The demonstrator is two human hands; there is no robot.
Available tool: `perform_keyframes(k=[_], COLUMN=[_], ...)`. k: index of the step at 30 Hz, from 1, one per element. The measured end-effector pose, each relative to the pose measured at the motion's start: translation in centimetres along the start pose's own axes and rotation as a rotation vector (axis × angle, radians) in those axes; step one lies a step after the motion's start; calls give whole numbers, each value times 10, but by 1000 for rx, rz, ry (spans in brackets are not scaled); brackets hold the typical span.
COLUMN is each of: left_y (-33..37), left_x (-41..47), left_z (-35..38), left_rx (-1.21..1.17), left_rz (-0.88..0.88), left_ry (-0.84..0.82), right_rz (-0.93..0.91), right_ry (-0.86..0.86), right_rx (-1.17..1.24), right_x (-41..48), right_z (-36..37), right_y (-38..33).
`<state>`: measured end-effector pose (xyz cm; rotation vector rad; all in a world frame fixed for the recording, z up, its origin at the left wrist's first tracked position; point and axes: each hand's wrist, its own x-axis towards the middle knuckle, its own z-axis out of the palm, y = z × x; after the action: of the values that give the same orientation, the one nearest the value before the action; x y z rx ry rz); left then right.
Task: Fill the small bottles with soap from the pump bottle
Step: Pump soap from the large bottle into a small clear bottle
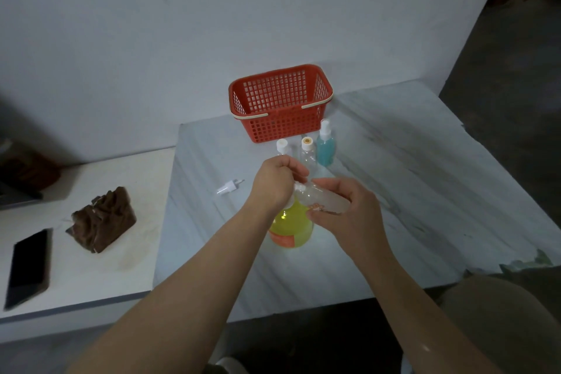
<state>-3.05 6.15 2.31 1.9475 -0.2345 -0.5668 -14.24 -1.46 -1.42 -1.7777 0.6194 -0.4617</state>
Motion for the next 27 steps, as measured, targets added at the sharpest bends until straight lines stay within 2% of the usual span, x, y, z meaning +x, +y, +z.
perform_keyframes(k=[16,22,27], left_y=[5,4,8], left_x=[-3,-3,-2], left_z=[1,-4,-4], left_rx=[28,-112,-97], left_rz=[10,-12,12], left_ry=[24,19,25], right_rz=[-8,-5,-5], right_ry=[0,-11,-14], right_rx=[2,33,58], right_x=[-2,-6,-8], right_z=[0,-2,-5], right_y=[-1,-5,-6])
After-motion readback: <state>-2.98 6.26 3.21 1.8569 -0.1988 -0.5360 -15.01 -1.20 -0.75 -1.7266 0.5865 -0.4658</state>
